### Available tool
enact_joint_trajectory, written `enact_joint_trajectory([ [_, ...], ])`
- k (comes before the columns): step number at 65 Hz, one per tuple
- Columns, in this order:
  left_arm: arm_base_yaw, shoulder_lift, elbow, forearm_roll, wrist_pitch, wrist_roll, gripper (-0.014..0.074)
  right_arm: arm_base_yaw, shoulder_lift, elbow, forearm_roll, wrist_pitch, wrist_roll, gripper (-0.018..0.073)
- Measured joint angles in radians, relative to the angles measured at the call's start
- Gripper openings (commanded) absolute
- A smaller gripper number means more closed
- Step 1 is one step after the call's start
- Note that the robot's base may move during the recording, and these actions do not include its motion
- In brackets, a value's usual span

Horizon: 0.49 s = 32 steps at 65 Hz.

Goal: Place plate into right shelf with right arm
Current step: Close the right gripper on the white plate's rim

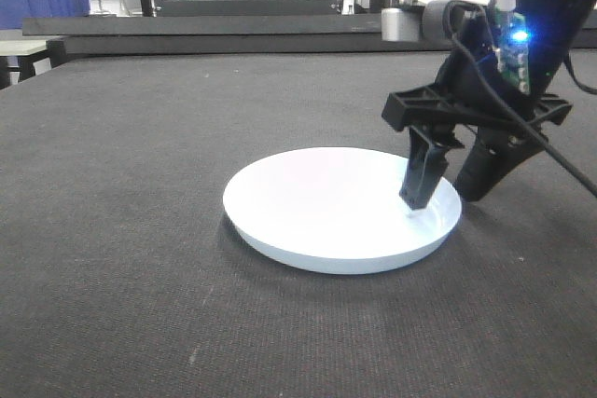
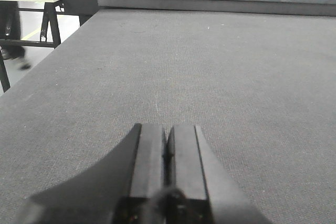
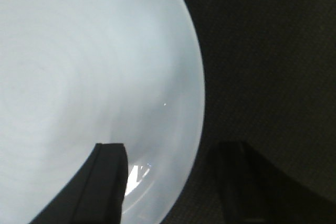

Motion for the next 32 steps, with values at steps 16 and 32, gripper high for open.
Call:
enact_joint_trajectory([
  [16,0.0,0.0,0.0,0.0,0.0,0.0,-0.0047,0.0,0.003,0.0,0.0,0.002,0.0,0.0318],
  [32,0.0,0.0,0.0,0.0,0.0,0.0,-0.0047,-0.004,0.004,0.0,0.0,0.004,0.0,0.0104],
])
